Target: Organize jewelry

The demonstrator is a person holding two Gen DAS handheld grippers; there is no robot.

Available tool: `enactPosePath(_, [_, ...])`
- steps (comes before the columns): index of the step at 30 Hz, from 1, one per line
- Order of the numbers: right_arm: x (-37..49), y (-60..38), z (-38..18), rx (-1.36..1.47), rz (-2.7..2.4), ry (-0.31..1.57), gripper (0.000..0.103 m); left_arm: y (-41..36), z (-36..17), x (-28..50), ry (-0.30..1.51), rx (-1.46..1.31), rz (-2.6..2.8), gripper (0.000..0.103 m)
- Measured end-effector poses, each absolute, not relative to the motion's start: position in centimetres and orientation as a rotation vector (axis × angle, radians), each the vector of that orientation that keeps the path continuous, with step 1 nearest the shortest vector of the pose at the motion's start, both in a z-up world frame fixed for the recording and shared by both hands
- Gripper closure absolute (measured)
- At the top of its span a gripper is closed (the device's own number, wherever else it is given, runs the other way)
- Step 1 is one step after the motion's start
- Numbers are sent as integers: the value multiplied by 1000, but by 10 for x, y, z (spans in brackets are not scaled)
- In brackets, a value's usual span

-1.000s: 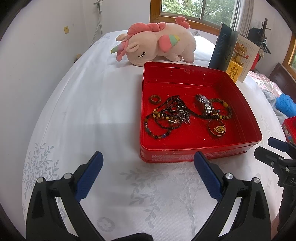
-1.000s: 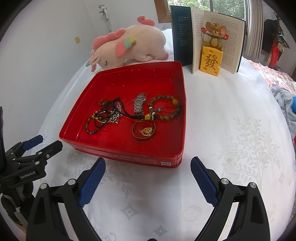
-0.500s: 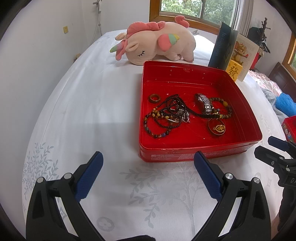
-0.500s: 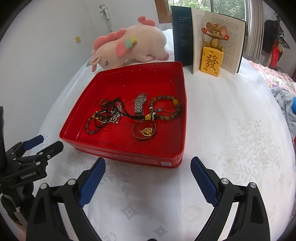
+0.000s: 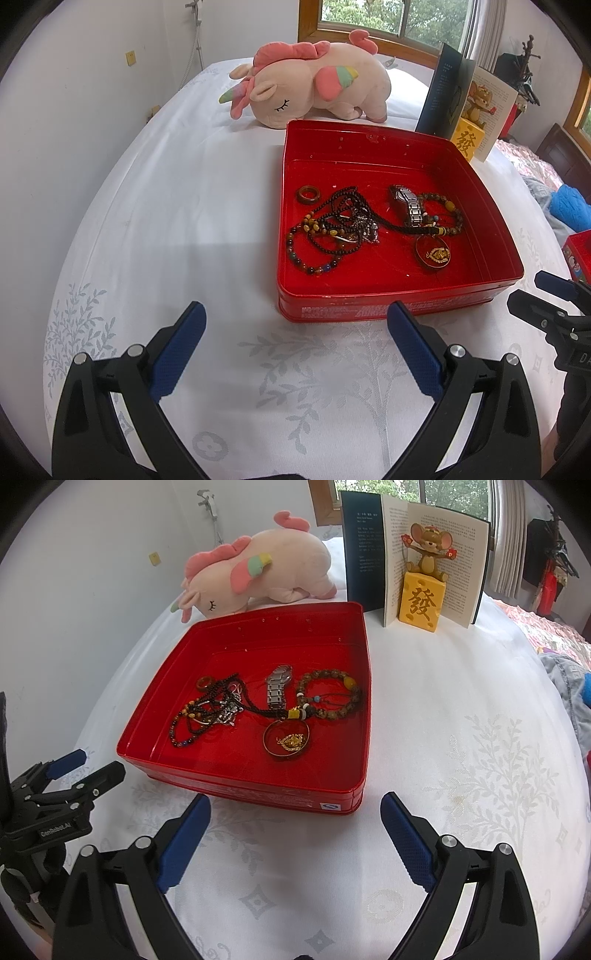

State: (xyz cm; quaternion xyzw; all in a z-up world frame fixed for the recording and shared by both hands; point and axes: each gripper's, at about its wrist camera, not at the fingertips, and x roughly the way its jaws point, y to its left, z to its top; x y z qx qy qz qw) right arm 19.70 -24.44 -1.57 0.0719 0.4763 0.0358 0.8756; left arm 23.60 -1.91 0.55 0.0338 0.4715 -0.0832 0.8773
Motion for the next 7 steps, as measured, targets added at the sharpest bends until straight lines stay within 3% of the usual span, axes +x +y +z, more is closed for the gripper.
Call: enactPosePath(7, [198,-245,-16,148,74,994,10,-19,3,238,995,71,-173,5])
